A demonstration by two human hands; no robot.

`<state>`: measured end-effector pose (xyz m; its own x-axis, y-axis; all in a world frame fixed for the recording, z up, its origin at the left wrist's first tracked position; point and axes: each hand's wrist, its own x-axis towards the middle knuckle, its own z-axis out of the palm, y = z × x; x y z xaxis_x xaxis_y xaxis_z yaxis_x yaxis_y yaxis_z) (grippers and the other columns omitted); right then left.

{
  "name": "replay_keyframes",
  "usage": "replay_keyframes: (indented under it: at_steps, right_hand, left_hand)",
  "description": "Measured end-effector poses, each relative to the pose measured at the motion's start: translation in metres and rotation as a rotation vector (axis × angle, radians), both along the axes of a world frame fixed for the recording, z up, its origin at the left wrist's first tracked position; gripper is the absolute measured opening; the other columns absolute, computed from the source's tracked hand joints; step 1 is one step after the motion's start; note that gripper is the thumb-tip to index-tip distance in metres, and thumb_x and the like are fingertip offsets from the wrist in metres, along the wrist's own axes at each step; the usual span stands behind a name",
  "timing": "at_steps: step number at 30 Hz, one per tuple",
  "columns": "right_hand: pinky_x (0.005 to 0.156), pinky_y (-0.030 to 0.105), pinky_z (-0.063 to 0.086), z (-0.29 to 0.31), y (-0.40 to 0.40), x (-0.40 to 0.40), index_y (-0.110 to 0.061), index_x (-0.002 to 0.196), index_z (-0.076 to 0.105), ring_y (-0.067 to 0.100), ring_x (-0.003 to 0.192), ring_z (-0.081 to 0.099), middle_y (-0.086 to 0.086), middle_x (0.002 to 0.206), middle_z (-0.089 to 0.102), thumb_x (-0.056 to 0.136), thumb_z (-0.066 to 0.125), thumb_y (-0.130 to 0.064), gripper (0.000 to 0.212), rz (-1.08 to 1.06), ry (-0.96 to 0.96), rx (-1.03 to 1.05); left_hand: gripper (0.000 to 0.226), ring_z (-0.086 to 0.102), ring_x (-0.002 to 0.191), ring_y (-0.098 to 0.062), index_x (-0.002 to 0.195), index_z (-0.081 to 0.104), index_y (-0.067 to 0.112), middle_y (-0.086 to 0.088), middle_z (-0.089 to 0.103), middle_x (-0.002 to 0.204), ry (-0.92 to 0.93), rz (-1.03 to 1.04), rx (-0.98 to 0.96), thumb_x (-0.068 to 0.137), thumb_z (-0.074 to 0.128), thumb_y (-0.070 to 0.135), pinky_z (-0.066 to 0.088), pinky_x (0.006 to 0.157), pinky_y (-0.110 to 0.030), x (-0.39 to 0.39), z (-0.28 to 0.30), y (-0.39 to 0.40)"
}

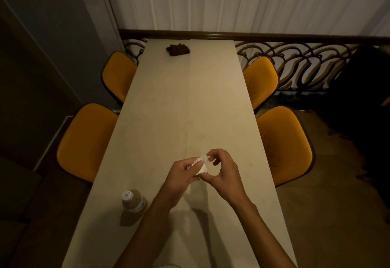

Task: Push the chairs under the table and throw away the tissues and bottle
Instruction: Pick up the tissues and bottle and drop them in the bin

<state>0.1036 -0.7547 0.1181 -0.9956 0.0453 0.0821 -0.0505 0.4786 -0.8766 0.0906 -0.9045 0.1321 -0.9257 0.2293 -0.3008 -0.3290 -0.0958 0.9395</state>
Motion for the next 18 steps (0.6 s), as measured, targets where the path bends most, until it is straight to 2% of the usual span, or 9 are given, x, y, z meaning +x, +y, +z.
replay_keyframes:
  at_steps: [3,6,9,13,16,18]
  right_hand:
    - [0.073,0.007,0.042,0.003,0.015,-0.003,-0.037,0.114,0.055,0.001,0.099,0.053,-0.017,0.111,0.054,0.069,0.088,-0.038,0.055,0.04,-0.036,0.022]
    - [0.074,0.006,0.042,0.006,0.03,-0.005,-0.038,0.114,0.057,0.0,0.101,0.052,-0.015,0.115,0.054,0.071,0.087,-0.038,0.053,0.048,-0.027,0.036]
    - [0.073,0.01,0.043,0.008,0.041,-0.004,-0.04,0.112,0.057,0.0,0.102,0.053,-0.016,0.116,0.053,0.074,0.085,-0.041,0.047,0.036,-0.013,0.057]
    - [0.074,0.019,0.046,0.009,0.048,-0.004,-0.039,0.11,0.059,0.001,0.101,0.053,-0.017,0.115,0.054,0.078,0.081,-0.044,0.039,0.049,-0.001,0.049]
    - [0.075,0.021,0.046,0.008,0.047,-0.003,-0.039,0.107,0.061,0.002,0.101,0.055,-0.016,0.114,0.055,0.079,0.079,-0.043,0.033,0.086,-0.006,0.022]
    - [0.076,0.022,0.046,0.006,0.045,-0.002,-0.039,0.106,0.062,0.002,0.101,0.055,-0.016,0.114,0.056,0.08,0.079,-0.043,0.031,0.126,-0.012,0.013]
  left_hand:
    - [0.017,0.068,0.096,-0.019,0.102,0.076,0.018,-0.003,0.073,0.105,0.06,0.027,-0.058,0.096,0.06,0.016,0.055,0.075,-0.025,-0.001,-0.001,-0.003]
    - [0.017,0.068,0.084,-0.022,0.098,0.076,0.014,-0.01,0.071,0.1,0.071,0.062,-0.041,0.095,0.06,0.015,0.055,0.073,-0.027,0.0,-0.002,-0.005]
    - [0.019,0.067,0.075,-0.022,0.095,0.075,0.009,-0.011,0.071,0.089,0.102,0.119,-0.074,0.097,0.057,0.016,0.053,0.068,-0.023,0.003,-0.003,-0.008]
    - [0.025,0.066,0.073,-0.022,0.092,0.074,0.002,-0.012,0.072,0.087,0.135,0.189,-0.112,0.099,0.054,0.016,0.052,0.067,-0.022,0.009,-0.008,-0.015]
    - [0.02,0.068,0.077,-0.02,0.094,0.075,0.004,-0.007,0.074,0.093,0.131,0.263,-0.119,0.097,0.056,0.009,0.053,0.069,-0.023,0.017,-0.011,-0.023]
    - [0.02,0.07,0.086,-0.02,0.106,0.073,0.009,-0.006,0.073,0.102,0.143,0.305,-0.144,0.096,0.056,0.005,0.054,0.071,-0.024,0.024,-0.016,-0.029]
